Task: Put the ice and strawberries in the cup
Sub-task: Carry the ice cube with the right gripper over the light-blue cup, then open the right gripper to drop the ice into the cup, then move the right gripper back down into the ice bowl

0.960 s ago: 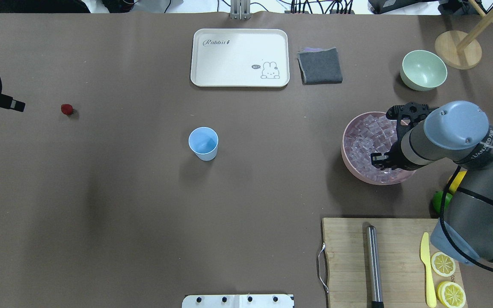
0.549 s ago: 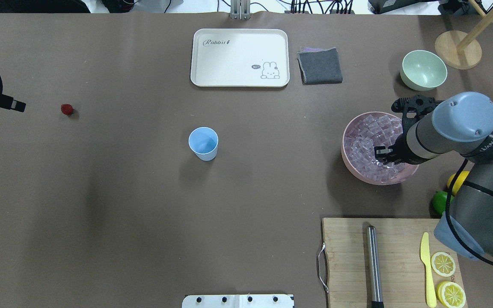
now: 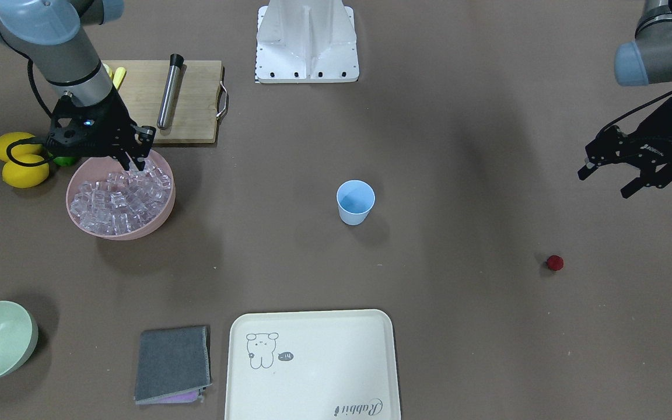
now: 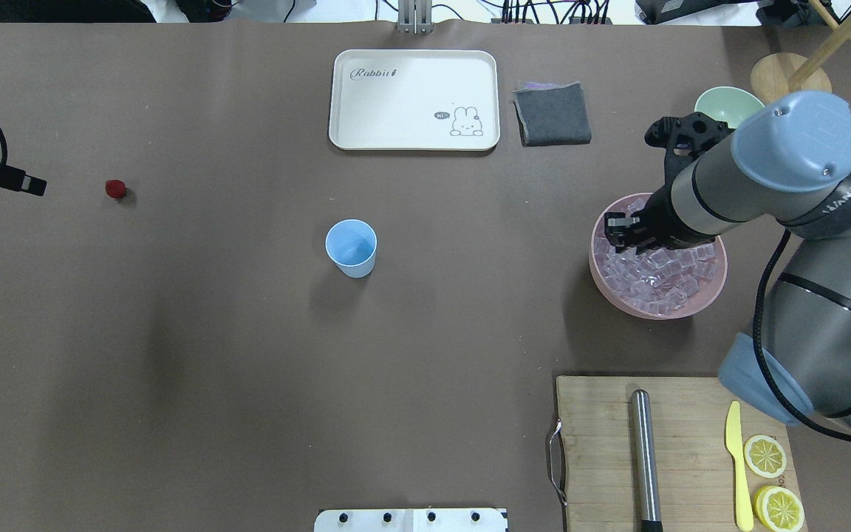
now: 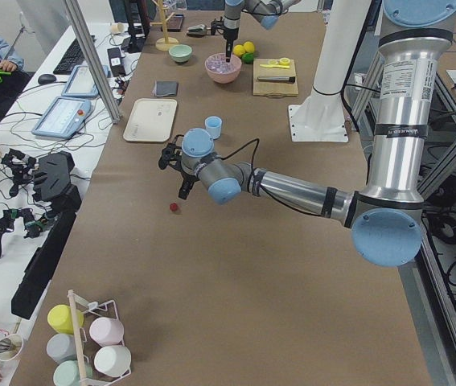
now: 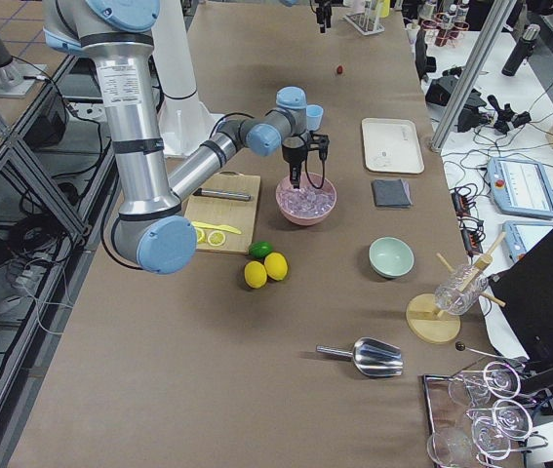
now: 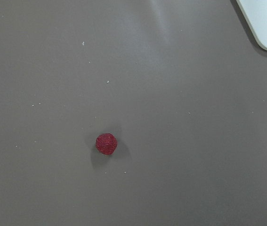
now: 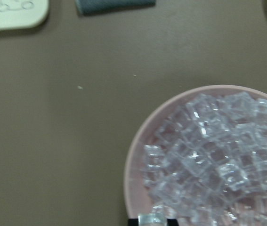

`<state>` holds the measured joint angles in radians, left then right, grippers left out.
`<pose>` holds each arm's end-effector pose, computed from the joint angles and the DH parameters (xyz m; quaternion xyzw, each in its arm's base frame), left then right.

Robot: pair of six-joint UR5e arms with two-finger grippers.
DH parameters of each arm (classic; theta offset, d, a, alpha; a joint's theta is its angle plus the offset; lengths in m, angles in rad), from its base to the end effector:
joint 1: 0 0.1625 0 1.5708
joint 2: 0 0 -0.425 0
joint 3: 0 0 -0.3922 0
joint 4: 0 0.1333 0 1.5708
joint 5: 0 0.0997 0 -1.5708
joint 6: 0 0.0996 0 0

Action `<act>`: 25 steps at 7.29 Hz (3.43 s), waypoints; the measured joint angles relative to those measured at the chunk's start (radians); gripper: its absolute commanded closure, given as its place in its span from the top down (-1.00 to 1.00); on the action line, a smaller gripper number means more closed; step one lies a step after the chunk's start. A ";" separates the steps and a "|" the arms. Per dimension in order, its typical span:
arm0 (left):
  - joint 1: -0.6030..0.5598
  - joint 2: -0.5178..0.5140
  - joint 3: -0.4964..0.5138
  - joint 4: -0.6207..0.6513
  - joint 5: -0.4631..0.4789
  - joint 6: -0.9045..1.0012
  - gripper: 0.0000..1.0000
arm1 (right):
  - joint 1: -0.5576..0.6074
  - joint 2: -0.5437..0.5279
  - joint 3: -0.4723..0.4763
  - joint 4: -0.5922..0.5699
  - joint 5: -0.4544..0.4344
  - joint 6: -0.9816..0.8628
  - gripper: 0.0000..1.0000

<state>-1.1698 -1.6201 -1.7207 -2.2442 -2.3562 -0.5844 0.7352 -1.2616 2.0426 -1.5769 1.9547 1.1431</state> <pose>0.1464 -0.5064 0.4783 0.1799 0.4903 0.0844 0.8486 -0.3389 -0.4359 0.2875 0.0561 -0.4069 0.0680 0.9092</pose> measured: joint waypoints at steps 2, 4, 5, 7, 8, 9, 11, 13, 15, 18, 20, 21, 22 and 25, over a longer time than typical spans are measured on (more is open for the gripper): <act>0.004 -0.005 0.008 0.000 0.000 0.000 0.98 | -0.029 0.135 -0.030 -0.009 -0.019 0.126 -1.00; 0.005 -0.007 0.012 0.000 0.000 0.000 0.98 | -0.093 0.306 -0.139 -0.066 -0.097 0.244 -1.00; 0.005 -0.007 0.012 0.000 0.000 0.000 0.98 | -0.125 0.420 -0.225 -0.119 -0.138 0.305 -1.00; 0.005 -0.007 0.017 0.000 0.000 0.000 0.98 | -0.181 0.604 -0.413 -0.149 -0.213 0.452 -1.00; 0.006 -0.006 0.019 0.000 0.000 0.000 0.98 | -0.201 0.667 -0.505 -0.116 -0.250 0.518 -1.00; 0.005 -0.005 0.020 0.000 0.000 0.000 0.98 | -0.218 0.710 -0.586 -0.064 -0.284 0.565 -1.00; 0.006 -0.002 0.021 0.000 0.000 0.000 0.98 | -0.248 0.744 -0.652 -0.013 -0.320 0.599 -0.56; 0.005 -0.001 0.021 0.000 0.000 0.001 0.98 | -0.272 0.744 -0.654 -0.006 -0.321 0.598 0.99; 0.005 -0.001 0.021 0.000 0.000 0.004 0.98 | -0.278 0.734 -0.634 -0.011 -0.320 0.597 0.99; 0.005 0.002 0.020 0.000 0.001 0.008 0.98 | -0.225 0.703 -0.548 -0.162 -0.241 0.505 0.98; -0.004 0.006 0.026 0.011 0.002 0.025 0.98 | -0.135 0.555 -0.382 -0.271 -0.132 0.339 0.96; -0.019 0.008 0.038 0.021 -0.001 0.062 0.98 | -0.090 0.448 -0.287 -0.286 -0.114 0.236 0.96; -0.036 0.009 0.047 0.032 -0.005 0.099 0.98 | -0.038 0.362 -0.222 -0.289 -0.097 0.122 0.96; -0.047 0.003 0.053 0.042 -0.007 0.127 0.98 | 0.073 0.136 -0.190 -0.102 -0.065 -0.087 0.80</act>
<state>-1.2173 -1.6169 -1.6679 -2.2017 -2.3634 -0.4578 0.8084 -1.1260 1.8526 -1.6786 1.8893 1.0565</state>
